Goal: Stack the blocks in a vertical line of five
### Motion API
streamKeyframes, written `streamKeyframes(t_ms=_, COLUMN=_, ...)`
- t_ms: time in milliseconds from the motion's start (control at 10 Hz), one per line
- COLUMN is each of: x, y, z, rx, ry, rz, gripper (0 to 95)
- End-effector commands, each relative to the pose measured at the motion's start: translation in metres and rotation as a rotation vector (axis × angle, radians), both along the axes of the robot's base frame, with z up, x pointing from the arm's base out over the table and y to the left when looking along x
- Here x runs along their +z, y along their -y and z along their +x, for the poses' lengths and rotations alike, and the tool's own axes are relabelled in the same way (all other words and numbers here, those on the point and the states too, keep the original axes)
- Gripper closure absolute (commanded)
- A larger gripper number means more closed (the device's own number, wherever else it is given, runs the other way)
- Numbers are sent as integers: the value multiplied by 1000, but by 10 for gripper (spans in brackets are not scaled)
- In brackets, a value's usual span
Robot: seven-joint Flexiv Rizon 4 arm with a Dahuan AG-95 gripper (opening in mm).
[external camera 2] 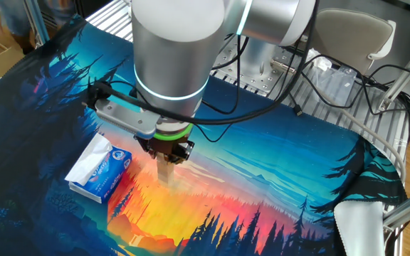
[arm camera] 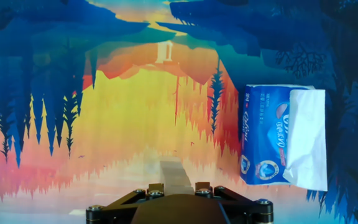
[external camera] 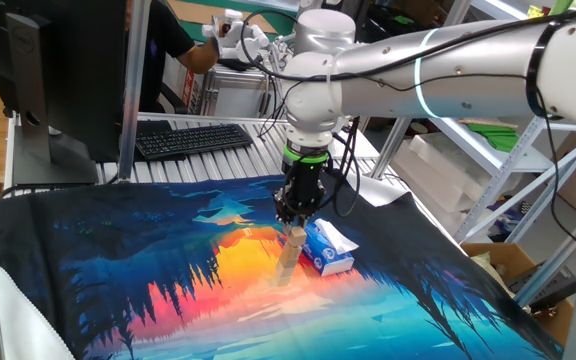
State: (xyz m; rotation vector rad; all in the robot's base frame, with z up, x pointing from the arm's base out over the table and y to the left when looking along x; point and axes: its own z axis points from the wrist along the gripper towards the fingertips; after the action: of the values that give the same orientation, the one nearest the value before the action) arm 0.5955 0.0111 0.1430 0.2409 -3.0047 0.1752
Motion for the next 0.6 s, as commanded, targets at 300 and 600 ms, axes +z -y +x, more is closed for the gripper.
streamKeyframes(t_ms=300, x=0, y=0, z=-3, rx=0, ry=20, rz=2, gripper=950)
streamKeyframes(t_ms=600, x=0, y=0, z=-4, rx=4, ry=50, rz=8, gripper=950)
